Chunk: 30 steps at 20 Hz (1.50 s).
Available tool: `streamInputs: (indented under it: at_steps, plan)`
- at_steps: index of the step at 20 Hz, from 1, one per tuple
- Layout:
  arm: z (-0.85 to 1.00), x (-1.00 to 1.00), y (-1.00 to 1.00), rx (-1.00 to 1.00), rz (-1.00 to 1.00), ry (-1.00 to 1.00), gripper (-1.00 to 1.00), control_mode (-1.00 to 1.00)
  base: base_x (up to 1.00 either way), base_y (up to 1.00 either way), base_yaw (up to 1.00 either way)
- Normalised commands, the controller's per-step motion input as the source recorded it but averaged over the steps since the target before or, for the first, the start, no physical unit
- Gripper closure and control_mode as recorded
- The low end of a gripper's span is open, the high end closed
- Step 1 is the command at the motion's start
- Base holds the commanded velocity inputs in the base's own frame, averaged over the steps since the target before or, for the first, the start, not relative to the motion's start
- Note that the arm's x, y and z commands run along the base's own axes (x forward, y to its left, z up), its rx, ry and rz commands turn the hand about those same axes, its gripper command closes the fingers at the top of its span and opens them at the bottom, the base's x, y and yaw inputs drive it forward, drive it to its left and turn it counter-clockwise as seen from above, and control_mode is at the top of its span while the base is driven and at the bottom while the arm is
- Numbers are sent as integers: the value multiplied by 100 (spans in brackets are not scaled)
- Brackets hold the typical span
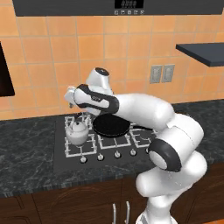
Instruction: Pick the kettle from the counter and place it on a stove burner. Then turn the burner on.
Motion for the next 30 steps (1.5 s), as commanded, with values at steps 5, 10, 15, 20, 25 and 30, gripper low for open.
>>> streamInputs:
  at_steps: [5,10,15,20,25,30]
  plan:
    - [0,-100,0,-27,14,-12,-100,-100,0,0,0]
    - [-92,-97,0,-49,15,10,-100,-100,0,0,0]
    - [-89,-35,3,-31,9,8,-100,-100,0,0,0]
    - [-27,32,0,-1,5,1,-100,-100,0,0,0]
    - [-43,17,0,0,0,2,-100,-100,0,0,0]
    - [-41,-1,10,0,0,4,-100,-100,0,0,0]
